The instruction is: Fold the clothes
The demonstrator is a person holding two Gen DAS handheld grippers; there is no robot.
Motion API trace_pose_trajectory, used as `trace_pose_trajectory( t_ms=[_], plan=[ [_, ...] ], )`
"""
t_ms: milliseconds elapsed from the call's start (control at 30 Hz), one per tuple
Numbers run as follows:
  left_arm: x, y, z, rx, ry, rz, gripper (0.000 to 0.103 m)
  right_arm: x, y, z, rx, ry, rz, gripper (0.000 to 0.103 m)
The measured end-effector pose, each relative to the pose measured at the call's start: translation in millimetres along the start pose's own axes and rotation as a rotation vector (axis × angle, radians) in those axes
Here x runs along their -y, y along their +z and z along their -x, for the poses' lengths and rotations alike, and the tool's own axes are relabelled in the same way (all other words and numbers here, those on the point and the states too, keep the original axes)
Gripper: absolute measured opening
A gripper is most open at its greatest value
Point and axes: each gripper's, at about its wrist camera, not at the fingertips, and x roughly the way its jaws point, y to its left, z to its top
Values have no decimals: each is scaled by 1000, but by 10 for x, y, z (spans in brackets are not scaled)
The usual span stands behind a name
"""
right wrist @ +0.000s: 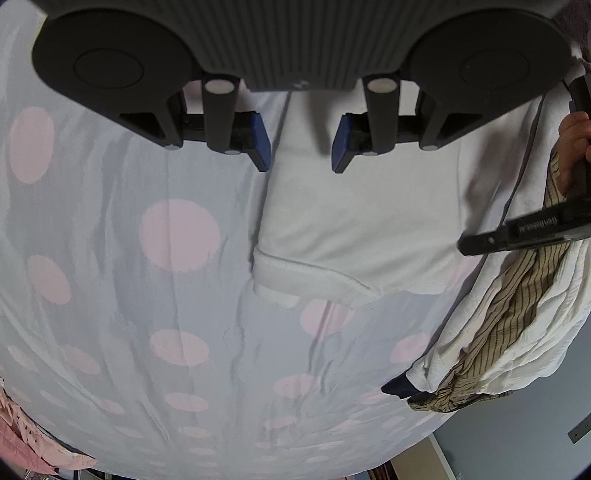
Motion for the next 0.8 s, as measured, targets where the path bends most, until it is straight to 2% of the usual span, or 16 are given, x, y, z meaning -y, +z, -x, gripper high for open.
trace_pose_trajectory(
  t_ms=[100, 167, 333, 433, 533, 733, 767, 800],
  plan=[
    [-98, 36, 145, 10, -17, 42, 11, 15, -8, -12, -5, -1, 6, 40],
    [-88, 15, 241, 0, -40, 26, 12, 24, -22, 7, -4, 6, 9, 40],
    [59, -245, 421, -47, -50, -70, 43, -44, -88, 70, -5, 47, 51, 39],
    [117, -404, 416, -95, -52, -93, 43, -103, -160, 60, -18, 41, 85, 39],
    [141, -507, 346, -103, -38, -107, 43, -130, -206, 30, -34, 45, 93, 39],
    [3, -366, 93, -45, -76, 31, 42, -256, -191, -7, -41, 48, 107, 39],
    [-11, -345, 60, -49, -88, 43, 41, -280, -178, -5, -37, 47, 113, 39],
    [-9, -327, 27, -60, -97, 46, 29, -296, -165, -1, -34, 48, 115, 39]
  ],
)
